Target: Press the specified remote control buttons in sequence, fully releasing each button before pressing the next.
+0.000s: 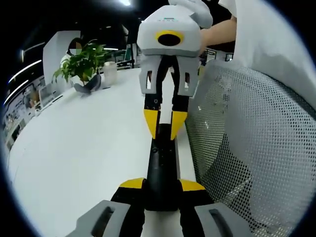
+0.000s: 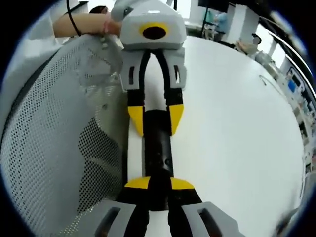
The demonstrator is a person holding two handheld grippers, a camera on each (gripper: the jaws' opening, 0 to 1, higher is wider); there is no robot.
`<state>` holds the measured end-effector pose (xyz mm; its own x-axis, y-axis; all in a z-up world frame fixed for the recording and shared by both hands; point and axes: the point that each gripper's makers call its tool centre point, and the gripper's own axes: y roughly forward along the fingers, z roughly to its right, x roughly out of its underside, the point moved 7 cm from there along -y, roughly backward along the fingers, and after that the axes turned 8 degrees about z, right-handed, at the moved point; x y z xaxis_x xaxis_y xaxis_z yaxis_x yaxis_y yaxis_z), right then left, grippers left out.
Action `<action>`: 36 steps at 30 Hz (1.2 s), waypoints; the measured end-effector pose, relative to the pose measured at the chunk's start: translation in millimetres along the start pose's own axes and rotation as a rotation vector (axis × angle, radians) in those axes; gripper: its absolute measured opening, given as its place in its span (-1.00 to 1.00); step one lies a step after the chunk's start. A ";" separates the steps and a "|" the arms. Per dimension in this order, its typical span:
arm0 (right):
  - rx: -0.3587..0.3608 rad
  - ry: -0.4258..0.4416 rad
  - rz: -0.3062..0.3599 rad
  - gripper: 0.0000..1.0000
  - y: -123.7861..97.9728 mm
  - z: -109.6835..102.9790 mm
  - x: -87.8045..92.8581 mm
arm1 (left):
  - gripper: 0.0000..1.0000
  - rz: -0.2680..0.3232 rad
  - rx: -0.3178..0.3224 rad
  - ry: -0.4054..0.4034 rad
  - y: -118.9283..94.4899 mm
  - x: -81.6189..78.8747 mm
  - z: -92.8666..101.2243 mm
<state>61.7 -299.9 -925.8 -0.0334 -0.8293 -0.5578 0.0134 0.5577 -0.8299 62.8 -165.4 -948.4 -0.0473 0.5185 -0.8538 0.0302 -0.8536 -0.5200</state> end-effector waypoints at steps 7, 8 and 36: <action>0.041 0.063 0.148 -0.81 -3.1 -2.4 10.1 | -0.51 0.000 -0.003 -0.003 0.1 0.1 -0.1; 0.044 0.039 0.150 -0.81 -2.4 -2.7 8.9 | -0.51 0.000 -0.003 -0.004 0.1 0.1 0.0; 0.127 0.116 0.152 -0.87 1.1 -6.2 2.5 | -0.51 -0.001 -0.004 -0.002 -0.4 -0.1 0.6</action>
<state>55.5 -301.1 -928.0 -0.1355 -0.7224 -0.6781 0.1529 0.6609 -0.7347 62.2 -165.1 -948.2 -0.0489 0.5189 -0.8534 0.0338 -0.8531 -0.5207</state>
